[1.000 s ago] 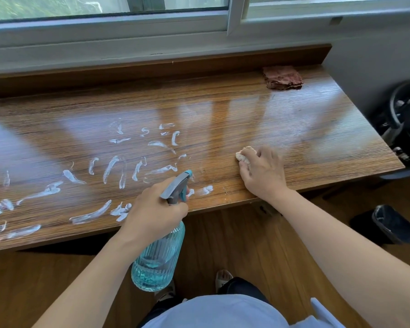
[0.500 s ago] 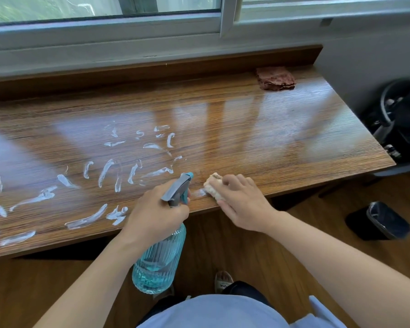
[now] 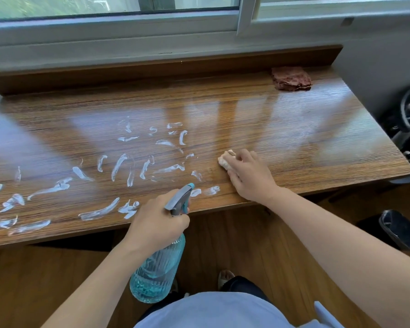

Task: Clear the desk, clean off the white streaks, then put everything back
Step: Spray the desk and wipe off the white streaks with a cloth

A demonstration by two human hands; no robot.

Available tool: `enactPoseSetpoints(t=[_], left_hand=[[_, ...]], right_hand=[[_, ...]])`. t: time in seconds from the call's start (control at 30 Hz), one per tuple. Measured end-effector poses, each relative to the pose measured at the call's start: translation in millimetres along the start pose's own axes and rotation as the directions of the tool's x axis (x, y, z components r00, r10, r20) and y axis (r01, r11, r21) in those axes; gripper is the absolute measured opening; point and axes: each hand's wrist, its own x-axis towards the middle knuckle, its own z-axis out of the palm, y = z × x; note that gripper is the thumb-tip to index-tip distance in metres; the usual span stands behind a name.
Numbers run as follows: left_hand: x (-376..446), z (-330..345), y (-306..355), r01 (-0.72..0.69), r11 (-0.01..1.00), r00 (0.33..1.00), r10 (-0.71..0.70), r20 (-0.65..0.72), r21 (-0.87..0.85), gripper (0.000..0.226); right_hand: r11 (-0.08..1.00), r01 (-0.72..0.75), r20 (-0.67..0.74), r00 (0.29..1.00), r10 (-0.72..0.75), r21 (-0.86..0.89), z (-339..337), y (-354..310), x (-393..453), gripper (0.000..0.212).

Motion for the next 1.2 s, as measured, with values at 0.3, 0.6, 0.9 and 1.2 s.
enactPoseSetpoints(t=[0.3,0.6,0.9,1.2], left_hand=[[-7.4,4.4,-2.2,0.022,1.0,1.0,-0.023,-0.014,-0.015,0.014],[-15.4,9.3,-0.3,0.04,0.999,0.999,-0.041,-0.023,-0.027,0.015],[-20.3,7.0,-3.4,0.066,0.998,0.997,-0.067,-0.031,-0.018,0.014],[-18.4,4.2,-5.1,0.055,0.998,0.998,-0.056,-0.01,-0.035,0.015]], right_hand=[[0.912,0.391,0.101,0.909,-0.404,0.127,2.2,-14.9,-44.7,0.043],[0.967,0.24,0.004,0.971,-0.241,0.091,9.7,-35.7,-28.1,0.042],[0.999,0.024,-0.058,0.998,-0.023,0.023,3.7,-18.5,1.3,0.043],[0.934,0.233,-0.031,0.972,-0.234,0.271,-5.8,-19.2,-30.0,0.04]])
